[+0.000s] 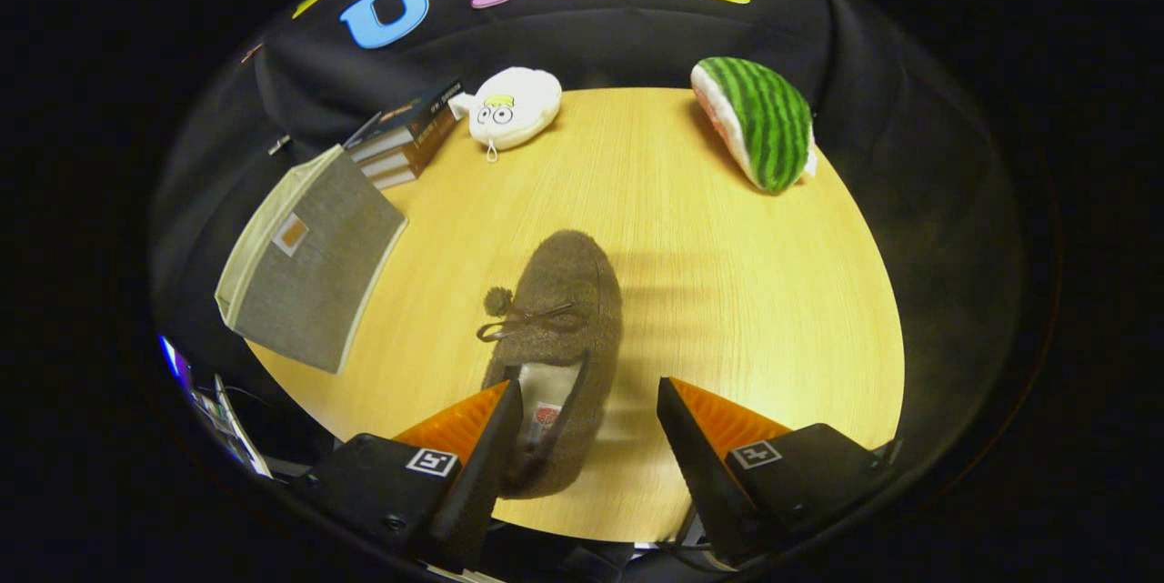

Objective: Open the storage box then place both shoes into the box .Put the left shoe in first, then the right shoe, with the right side of both shoes facing outward in a uniform manner.

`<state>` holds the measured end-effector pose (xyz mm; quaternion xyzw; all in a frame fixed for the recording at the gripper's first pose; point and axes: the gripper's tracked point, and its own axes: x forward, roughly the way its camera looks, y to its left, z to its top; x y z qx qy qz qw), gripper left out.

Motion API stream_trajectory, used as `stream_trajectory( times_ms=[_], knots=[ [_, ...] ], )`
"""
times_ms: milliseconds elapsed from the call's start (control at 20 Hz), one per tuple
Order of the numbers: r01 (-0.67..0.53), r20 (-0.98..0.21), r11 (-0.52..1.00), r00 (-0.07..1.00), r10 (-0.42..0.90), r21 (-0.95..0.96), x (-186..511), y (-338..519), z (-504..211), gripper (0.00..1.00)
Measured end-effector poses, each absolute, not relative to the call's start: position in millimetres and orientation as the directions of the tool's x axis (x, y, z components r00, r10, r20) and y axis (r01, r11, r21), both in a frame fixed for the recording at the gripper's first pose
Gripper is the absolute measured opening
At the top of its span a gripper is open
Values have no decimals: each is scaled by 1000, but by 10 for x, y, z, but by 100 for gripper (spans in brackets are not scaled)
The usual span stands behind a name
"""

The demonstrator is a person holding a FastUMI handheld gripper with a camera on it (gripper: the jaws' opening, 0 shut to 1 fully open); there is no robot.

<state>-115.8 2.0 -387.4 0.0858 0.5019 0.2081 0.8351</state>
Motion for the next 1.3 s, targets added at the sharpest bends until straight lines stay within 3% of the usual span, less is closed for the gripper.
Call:
stream_trajectory(
  times_ms=[150,350,400,450,500,550,650,950,1300],
  knots=[
    [-283,-814,908,414,408,310,-1040,63,-4020,79],
    [-281,-823,916,418,386,287,-909,155,-4156,70],
    [-270,-833,922,411,372,278,-910,154,-4188,61],
    [-254,-840,932,416,347,260,-886,106,-4210,42],
    [-230,-845,941,424,326,247,-850,71,-4215,34],
    [-204,-848,948,430,309,243,-836,33,-4212,18],
    [-172,-856,953,421,301,250,-867,21,-4189,7],
    [-109,-846,962,460,271,249,-881,-43,-3779,7],
    [-94,-801,961,535,269,260,-698,197,-2722,7]
  ],
)
